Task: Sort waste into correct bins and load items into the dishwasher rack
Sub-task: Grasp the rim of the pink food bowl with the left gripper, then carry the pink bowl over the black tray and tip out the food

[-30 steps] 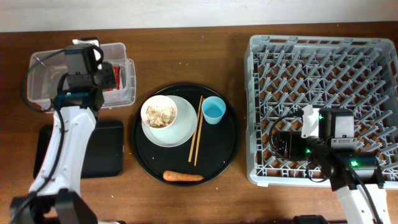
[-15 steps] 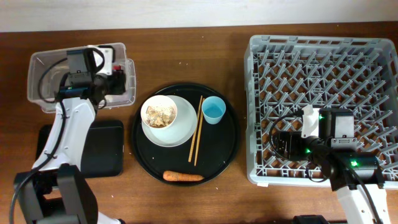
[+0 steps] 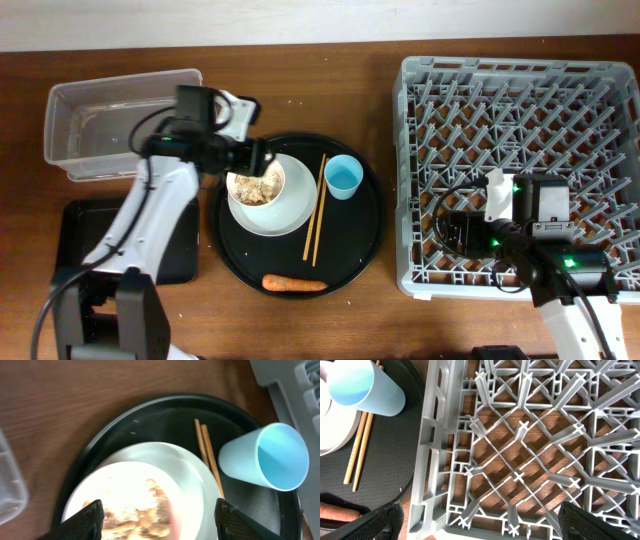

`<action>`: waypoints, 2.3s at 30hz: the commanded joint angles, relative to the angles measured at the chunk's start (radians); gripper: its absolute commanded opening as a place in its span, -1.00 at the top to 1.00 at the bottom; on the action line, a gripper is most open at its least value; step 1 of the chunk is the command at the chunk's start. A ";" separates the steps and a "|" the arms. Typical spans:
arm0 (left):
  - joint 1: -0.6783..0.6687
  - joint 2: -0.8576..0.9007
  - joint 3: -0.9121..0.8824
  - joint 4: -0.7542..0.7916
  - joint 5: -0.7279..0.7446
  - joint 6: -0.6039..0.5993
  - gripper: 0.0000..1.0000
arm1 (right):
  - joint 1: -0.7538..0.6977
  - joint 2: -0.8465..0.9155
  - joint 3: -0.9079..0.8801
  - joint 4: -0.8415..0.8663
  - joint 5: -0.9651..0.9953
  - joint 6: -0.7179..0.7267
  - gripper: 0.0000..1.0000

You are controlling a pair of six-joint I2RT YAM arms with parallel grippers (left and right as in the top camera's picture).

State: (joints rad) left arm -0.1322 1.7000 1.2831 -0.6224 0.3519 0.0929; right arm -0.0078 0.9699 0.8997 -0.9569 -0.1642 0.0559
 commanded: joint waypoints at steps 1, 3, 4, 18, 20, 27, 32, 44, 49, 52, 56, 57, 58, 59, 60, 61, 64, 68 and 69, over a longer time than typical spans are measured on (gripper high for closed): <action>-0.093 -0.011 0.010 -0.003 -0.159 -0.168 -0.41 | -0.006 -0.003 0.014 0.002 -0.009 0.005 -0.97; -0.130 -0.003 0.010 -0.003 -0.197 -0.224 -0.40 | -0.006 -0.003 0.014 0.002 -0.009 0.005 -0.97; -0.147 0.009 0.010 -0.007 -0.225 -0.245 -0.40 | -0.006 -0.003 0.014 0.002 -0.009 0.005 -0.96; -0.230 0.237 0.010 0.000 -0.237 -0.291 0.14 | -0.006 -0.003 0.014 -0.001 -0.009 0.005 -0.97; -0.230 0.254 0.010 -0.005 -0.237 -0.290 0.40 | -0.006 -0.003 0.014 -0.002 -0.009 0.005 -0.96; -0.230 0.255 0.011 -0.082 -0.238 -0.290 0.99 | -0.006 -0.003 0.014 -0.001 -0.009 0.005 -0.96; -0.230 0.254 0.093 -0.205 -0.252 -0.290 0.99 | -0.006 -0.003 0.014 -0.001 -0.009 0.005 -0.96; -0.188 0.117 0.180 -0.471 -0.351 -0.291 0.99 | -0.006 -0.003 0.014 -0.001 -0.009 0.004 -0.96; -0.034 -0.020 0.110 -0.528 -0.355 -0.291 0.99 | -0.006 -0.003 0.014 -0.006 -0.008 0.004 -0.96; 0.073 -0.029 0.066 -0.511 -0.310 -0.291 0.99 | -0.006 -0.003 0.014 -0.006 -0.008 0.004 -0.96; 0.209 -0.029 -0.027 -0.414 -0.180 -0.278 0.99 | -0.006 -0.003 0.014 -0.006 -0.008 0.004 -0.96; 0.251 -0.029 -0.056 -0.388 -0.135 -0.277 0.99 | -0.006 -0.003 0.014 -0.006 -0.008 0.004 -0.96; 0.280 -0.029 -0.077 -0.369 -0.103 -0.256 0.99 | -0.006 -0.003 0.014 -0.006 -0.008 0.004 -0.96; 0.316 -0.029 -0.099 -0.349 -0.068 -0.235 1.00 | -0.006 -0.003 0.014 -0.008 -0.008 0.004 -0.97; 0.347 -0.029 -0.119 -0.330 -0.027 -0.209 1.00 | -0.006 -0.003 0.014 -0.008 -0.008 0.004 -0.97; 0.380 -0.029 -0.137 -0.311 0.032 -0.175 1.00 | -0.006 -0.003 0.014 -0.009 -0.008 0.004 -0.97; 0.489 -0.029 -0.188 -0.258 0.249 -0.068 1.00 | -0.006 -0.003 0.014 -0.009 -0.008 0.004 -0.96; 0.626 -0.029 -0.228 -0.233 0.524 0.053 1.00 | -0.006 -0.003 0.014 -0.009 -0.008 0.004 -0.96; 0.659 -0.029 -0.233 -0.233 0.584 0.069 1.00 | -0.006 -0.003 0.014 -0.009 -0.008 0.005 -0.96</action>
State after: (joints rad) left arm 0.4400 1.6840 1.0718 -0.8623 0.6281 0.0269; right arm -0.0078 0.9699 0.8997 -0.9661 -0.1638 0.0566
